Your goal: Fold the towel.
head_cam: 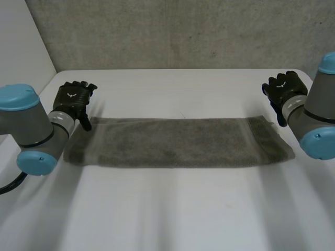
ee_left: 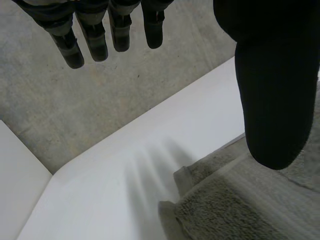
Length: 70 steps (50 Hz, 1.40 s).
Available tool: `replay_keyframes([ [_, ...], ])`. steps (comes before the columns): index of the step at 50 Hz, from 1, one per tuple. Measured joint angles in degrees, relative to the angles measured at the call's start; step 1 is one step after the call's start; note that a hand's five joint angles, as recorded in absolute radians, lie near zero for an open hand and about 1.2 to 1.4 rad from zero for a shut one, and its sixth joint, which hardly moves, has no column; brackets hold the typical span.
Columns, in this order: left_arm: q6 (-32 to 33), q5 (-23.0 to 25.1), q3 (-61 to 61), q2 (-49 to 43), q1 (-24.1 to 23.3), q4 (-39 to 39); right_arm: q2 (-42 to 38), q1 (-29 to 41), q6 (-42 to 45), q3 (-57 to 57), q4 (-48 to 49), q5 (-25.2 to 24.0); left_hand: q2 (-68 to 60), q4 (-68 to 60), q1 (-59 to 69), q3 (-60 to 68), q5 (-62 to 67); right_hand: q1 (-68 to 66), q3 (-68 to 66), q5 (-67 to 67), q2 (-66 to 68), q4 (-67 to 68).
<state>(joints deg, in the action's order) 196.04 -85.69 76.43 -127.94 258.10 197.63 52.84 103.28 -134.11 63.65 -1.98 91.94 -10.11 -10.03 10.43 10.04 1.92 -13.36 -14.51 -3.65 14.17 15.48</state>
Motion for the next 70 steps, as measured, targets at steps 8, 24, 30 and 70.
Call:
replay_keyframes([
  [8,-0.4,0.3,10.9,9.9,0.2,0.6,11.0,-0.2,-2.2,15.8,0.2,-3.6,0.4,0.4,-0.5,-0.4,-0.2,0.0,0.0,0.0,0.0,0.0],
  [24,-6.0,0.9,29.0,19.7,1.2,16.6,12.9,-2.8,-2.6,35.3,15.9,-9.7,0.4,0.5,-0.6,-0.4,-0.3,-12.7,-11.5,-13.4,11.9,10.8],
  [30,-7.8,0.9,29.7,20.6,2.4,18.7,7.8,-4.9,-2.7,34.1,19.7,-11.8,0.4,0.5,-0.6,-0.4,-0.3,-21.0,-19.5,-20.8,19.8,18.3],
  [70,-7.9,0.8,30.5,21.0,2.8,18.8,11.5,14.7,6.2,15.2,17.7,-6.8,0.4,0.5,-0.7,-0.4,-0.3,-63.0,-62.8,-62.9,61.9,61.5],
])
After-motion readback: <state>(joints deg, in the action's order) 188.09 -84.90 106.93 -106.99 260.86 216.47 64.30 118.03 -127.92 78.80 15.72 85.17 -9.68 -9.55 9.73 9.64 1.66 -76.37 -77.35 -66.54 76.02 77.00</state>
